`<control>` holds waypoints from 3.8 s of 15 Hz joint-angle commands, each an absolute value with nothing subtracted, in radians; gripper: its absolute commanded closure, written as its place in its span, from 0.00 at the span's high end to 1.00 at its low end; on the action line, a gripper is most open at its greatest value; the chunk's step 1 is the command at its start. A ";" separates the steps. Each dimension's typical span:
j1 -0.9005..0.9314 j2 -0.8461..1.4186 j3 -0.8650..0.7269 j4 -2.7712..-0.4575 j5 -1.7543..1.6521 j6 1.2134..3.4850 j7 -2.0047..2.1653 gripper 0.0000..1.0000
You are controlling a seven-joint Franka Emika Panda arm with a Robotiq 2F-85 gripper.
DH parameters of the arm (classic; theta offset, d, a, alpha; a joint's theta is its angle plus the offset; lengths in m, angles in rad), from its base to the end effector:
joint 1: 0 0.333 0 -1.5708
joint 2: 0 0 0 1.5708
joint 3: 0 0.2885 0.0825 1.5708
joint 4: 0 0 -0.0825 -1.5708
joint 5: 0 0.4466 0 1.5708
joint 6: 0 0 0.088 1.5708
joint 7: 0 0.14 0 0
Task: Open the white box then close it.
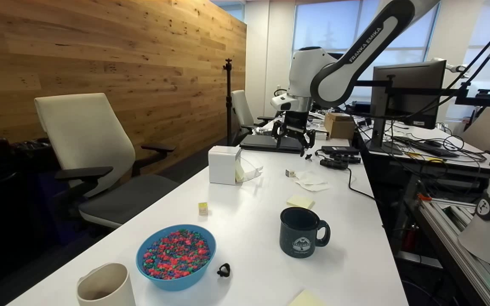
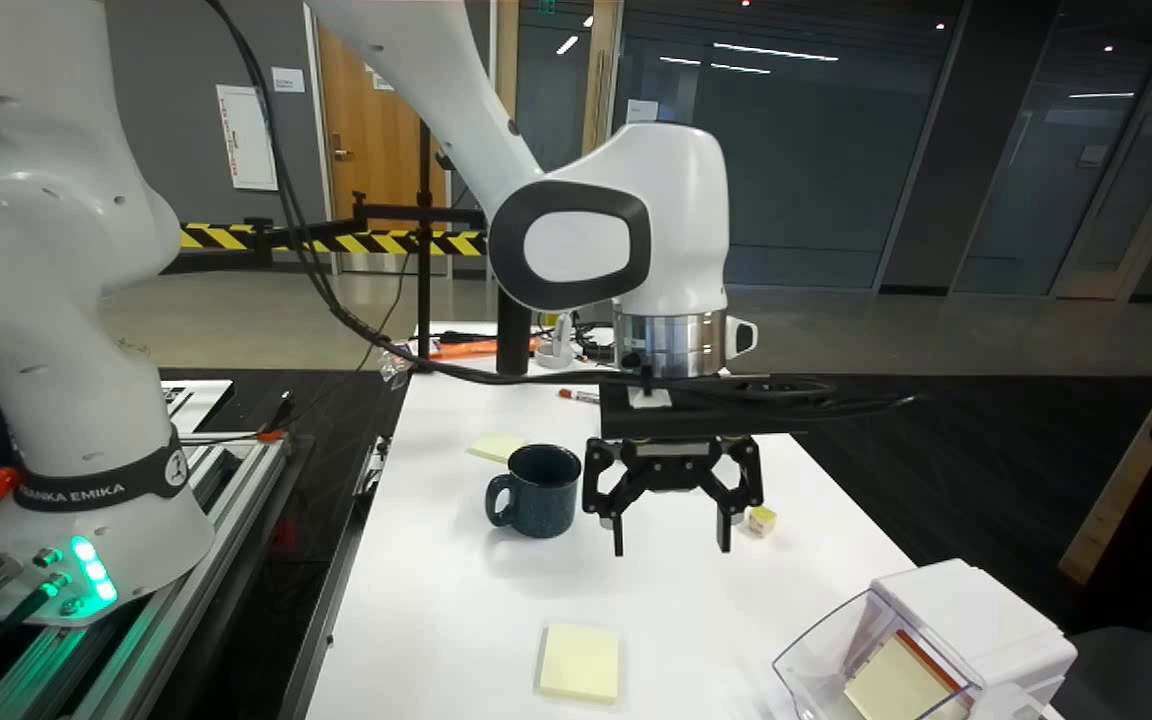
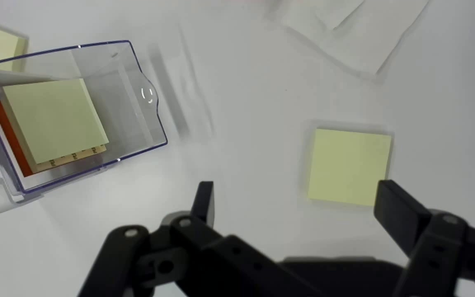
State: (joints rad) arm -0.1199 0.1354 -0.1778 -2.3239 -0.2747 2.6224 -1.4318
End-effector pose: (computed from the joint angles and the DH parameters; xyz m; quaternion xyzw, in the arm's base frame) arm 0.5505 -0.1695 0.1903 0.7702 0.6264 -0.0157 0.1191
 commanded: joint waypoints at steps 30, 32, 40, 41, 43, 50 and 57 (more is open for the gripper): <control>-0.365 0.608 -0.028 -1.965 -0.198 2.929 -1.743 1.00; -0.385 0.623 -0.014 -1.962 -0.191 2.953 -1.771 1.00; -0.469 0.671 0.060 -1.951 -0.171 3.045 -1.796 1.00; -0.475 0.678 0.069 -1.950 -0.173 3.059 -1.792 1.00; -0.483 0.694 0.082 -1.943 -0.179 3.084 -1.784 1.00; -0.491 0.732 0.100 -1.926 -0.194 3.119 -1.771 1.00; -0.499 0.746 0.106 -1.908 -0.195 3.116 -1.768 0.38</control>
